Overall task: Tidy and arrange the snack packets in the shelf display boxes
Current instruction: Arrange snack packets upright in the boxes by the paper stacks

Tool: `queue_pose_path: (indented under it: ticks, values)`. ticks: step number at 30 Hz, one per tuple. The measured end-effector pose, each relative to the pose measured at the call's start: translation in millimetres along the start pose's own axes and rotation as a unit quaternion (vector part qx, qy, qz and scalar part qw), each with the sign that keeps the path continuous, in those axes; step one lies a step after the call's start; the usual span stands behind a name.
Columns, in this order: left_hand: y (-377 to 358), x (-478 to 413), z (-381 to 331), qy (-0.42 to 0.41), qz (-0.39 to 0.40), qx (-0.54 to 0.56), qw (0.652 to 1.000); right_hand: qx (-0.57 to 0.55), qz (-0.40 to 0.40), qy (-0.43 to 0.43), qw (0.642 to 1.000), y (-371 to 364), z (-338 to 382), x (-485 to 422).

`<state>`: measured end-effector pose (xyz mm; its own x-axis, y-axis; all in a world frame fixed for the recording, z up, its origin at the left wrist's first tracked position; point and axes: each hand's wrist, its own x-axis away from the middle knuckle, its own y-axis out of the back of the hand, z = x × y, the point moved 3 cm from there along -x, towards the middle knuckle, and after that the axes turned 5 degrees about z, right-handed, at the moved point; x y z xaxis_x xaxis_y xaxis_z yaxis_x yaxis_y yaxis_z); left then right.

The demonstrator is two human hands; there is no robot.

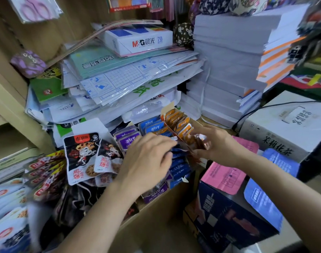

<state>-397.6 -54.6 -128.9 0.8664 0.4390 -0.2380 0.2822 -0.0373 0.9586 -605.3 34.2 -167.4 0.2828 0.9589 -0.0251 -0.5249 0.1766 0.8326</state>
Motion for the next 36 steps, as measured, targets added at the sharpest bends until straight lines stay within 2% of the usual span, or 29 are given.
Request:
queue_pose_path:
  ticks: [2,4,8,13,17,21,25,29,32,36]
  values:
    - [-15,-4,-11,-0.013,0.070,0.009,0.997,-0.050,-0.013,-0.018,0.998,10,-7,-1]
    - [-29,-7,-11,-0.017,0.105,-0.005,0.994,-0.084,-0.047,-0.034,0.995,22,-15,1]
    - [-32,-12,-4,-0.014,0.060,0.013,0.998,-0.129,-0.072,-0.076,0.986,36,-33,2]
    - [-32,-16,5,0.027,0.014,-0.003,1.000,-0.225,-0.002,-0.058,0.973,20,-25,4]
    - [-26,-24,17,0.076,-0.014,0.035,0.996,-0.184,-0.027,-0.038,0.982,6,-14,3]
    - [-30,-29,10,0.070,-0.006,0.047,0.996,-0.103,-0.037,-0.041,0.993,9,-17,2]
    - [-39,-42,-1,0.063,0.060,-0.018,0.996,-0.087,-0.024,-0.029,0.995,12,-21,3]
    - [-48,-50,-4,0.058,0.089,-0.109,0.988,-0.039,-0.003,-0.020,0.999,8,-28,4]
    - [-54,-54,-6,0.081,0.098,-0.132,0.983,-0.014,0.015,-0.016,1.000,0,-31,5]
    - [-56,-57,-5,0.100,0.107,-0.136,0.980,-0.039,0.014,-0.007,0.999,-5,-26,6]
